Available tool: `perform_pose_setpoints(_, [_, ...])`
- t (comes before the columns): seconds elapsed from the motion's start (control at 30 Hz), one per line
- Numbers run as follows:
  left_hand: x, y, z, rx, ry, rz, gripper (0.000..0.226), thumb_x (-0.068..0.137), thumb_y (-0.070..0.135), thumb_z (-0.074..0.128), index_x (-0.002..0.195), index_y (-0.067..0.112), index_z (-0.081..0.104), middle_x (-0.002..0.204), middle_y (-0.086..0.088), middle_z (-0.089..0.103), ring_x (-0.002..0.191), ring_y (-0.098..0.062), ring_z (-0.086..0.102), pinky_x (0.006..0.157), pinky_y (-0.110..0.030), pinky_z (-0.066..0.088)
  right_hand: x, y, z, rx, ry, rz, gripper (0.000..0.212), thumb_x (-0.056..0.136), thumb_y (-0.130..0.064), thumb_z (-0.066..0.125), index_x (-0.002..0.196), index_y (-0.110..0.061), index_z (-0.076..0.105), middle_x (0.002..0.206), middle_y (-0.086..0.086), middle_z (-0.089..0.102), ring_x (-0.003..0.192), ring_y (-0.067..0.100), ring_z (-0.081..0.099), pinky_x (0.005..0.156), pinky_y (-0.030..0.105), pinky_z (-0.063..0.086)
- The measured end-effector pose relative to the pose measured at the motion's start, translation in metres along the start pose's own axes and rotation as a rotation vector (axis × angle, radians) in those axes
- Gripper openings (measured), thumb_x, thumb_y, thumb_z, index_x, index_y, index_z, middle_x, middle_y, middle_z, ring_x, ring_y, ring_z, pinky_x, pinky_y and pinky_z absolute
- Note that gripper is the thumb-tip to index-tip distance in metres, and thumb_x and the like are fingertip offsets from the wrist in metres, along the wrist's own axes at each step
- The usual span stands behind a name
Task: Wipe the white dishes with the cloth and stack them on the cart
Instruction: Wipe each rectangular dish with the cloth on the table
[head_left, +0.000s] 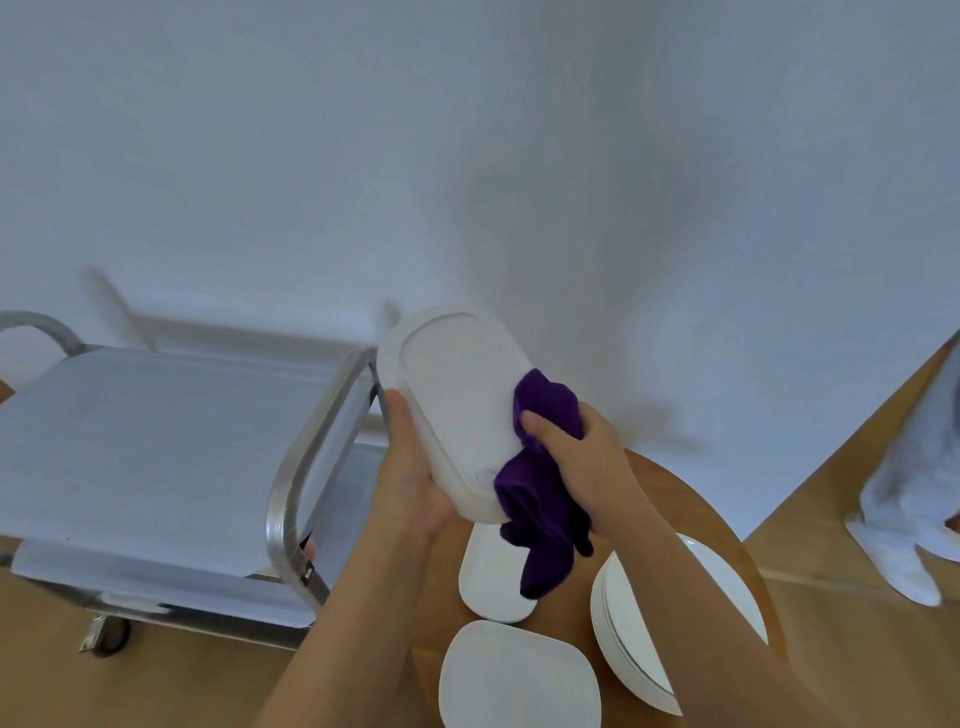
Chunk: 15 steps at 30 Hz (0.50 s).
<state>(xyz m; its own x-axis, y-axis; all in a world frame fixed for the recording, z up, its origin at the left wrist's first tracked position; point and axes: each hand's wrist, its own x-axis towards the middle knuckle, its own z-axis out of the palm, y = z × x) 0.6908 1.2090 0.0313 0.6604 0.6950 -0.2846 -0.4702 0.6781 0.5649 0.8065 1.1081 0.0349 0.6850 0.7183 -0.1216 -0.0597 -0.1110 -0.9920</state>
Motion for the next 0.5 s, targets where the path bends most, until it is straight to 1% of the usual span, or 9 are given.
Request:
perform_pose_setpoints(0.07, [0.005,0.002,-0.001,0.095,0.127,0.005,0.051,0.090,0.064,0.041,0.106,0.021,0.064,0.119,-0.009,0.068,0.095,-0.027,0.070,0.076,-0.042,0.058,-0.008,0.008,0.001,-0.041,0.039,-0.080,0.023,0.079,-0.035,0.071,0.094,-0.033,0.054,0.088,-0.009,0.064,0.078,0.011,0.064,0.061,0.018,0.054])
perform_pose_setpoints(0.13, [0.008,0.003,-0.002,0.261,0.238,-0.016,0.053,0.089,0.067,0.041,0.112,0.021,0.054,0.124,-0.007,0.061,0.100,-0.025,0.062,0.079,-0.042,0.055,-0.016,0.017,0.001,-0.238,0.096,-0.212,0.024,0.080,-0.032,0.071,0.089,-0.033,0.048,0.083,-0.018,0.058,0.074,0.005,0.058,0.055,0.007,0.047])
perform_pose_setpoints(0.17, [0.009,0.005,-0.004,0.304,0.242,-0.043,0.060,0.086,0.071,0.040,0.119,0.022,0.050,0.122,-0.007,0.058,0.104,-0.027,0.058,0.080,-0.045,0.053,-0.020,0.022,0.001,-0.369,0.137,-0.317,0.027,0.080,-0.031,0.072,0.090,-0.033,0.047,0.081,-0.022,0.055,0.070,0.000,0.055,0.055,0.002,0.043])
perform_pose_setpoints(0.23, [0.010,0.011,-0.011,0.332,0.215,-0.144,0.083,0.076,0.082,0.035,0.130,0.019,0.046,0.121,-0.010,0.055,0.114,-0.036,0.052,0.080,-0.050,0.051,-0.024,0.030,-0.001,-0.597,0.199,-0.623,0.025,0.076,-0.023,0.077,0.093,-0.018,0.058,0.076,-0.016,0.059,0.061,-0.006,0.049,0.052,-0.001,0.039])
perform_pose_setpoints(0.3, [0.009,0.019,-0.020,0.274,0.182,-0.259,0.098,0.067,0.083,0.041,0.134,0.012,0.042,0.129,-0.018,0.050,0.122,-0.044,0.046,0.084,-0.059,0.047,-0.027,0.039,-0.005,-0.764,0.194,-0.924,0.031,0.069,-0.017,0.080,0.089,-0.011,0.058,0.067,-0.002,0.063,0.053,0.002,0.054,0.050,0.004,0.041])
perform_pose_setpoints(0.37, [0.005,0.027,-0.030,0.162,0.158,-0.344,0.080,0.079,0.067,0.049,0.131,0.006,0.043,0.125,-0.024,0.052,0.116,-0.047,0.050,0.089,-0.063,0.046,-0.031,0.049,-0.009,-0.930,0.120,-1.104,0.050,0.059,-0.017,0.086,0.093,-0.014,0.049,0.069,0.002,0.064,0.057,0.011,0.058,0.046,0.015,0.046])
perform_pose_setpoints(0.4, [0.003,0.029,-0.035,0.132,0.132,-0.376,0.061,0.085,0.051,0.049,0.125,0.005,0.047,0.115,-0.024,0.058,0.106,-0.046,0.055,0.080,-0.058,0.052,-0.033,0.052,-0.011,-0.985,0.052,-1.130,0.059,0.054,-0.019,0.089,0.095,-0.015,0.047,0.072,0.003,0.065,0.061,0.013,0.061,0.047,0.017,0.048])
perform_pose_setpoints(0.43, [0.000,0.031,-0.040,0.128,0.100,-0.389,0.045,0.082,0.034,0.048,0.117,0.005,0.049,0.104,-0.023,0.061,0.098,-0.043,0.058,0.070,-0.052,0.058,-0.035,0.055,-0.014,-1.020,-0.016,-1.124,0.064,0.051,-0.022,0.091,0.097,-0.016,0.047,0.076,0.002,0.067,0.065,0.014,0.063,0.050,0.018,0.050])
perform_pose_setpoints(0.5, [-0.003,0.032,-0.052,0.157,0.007,-0.365,0.042,0.068,0.015,0.042,0.108,0.005,0.053,0.095,-0.020,0.067,0.094,-0.041,0.059,0.061,-0.042,0.059,-0.041,0.062,-0.023,-1.024,-0.119,-1.067,0.063,0.053,-0.027,0.089,0.101,-0.018,0.048,0.084,0.001,0.069,0.074,0.013,0.065,0.057,0.018,0.053])
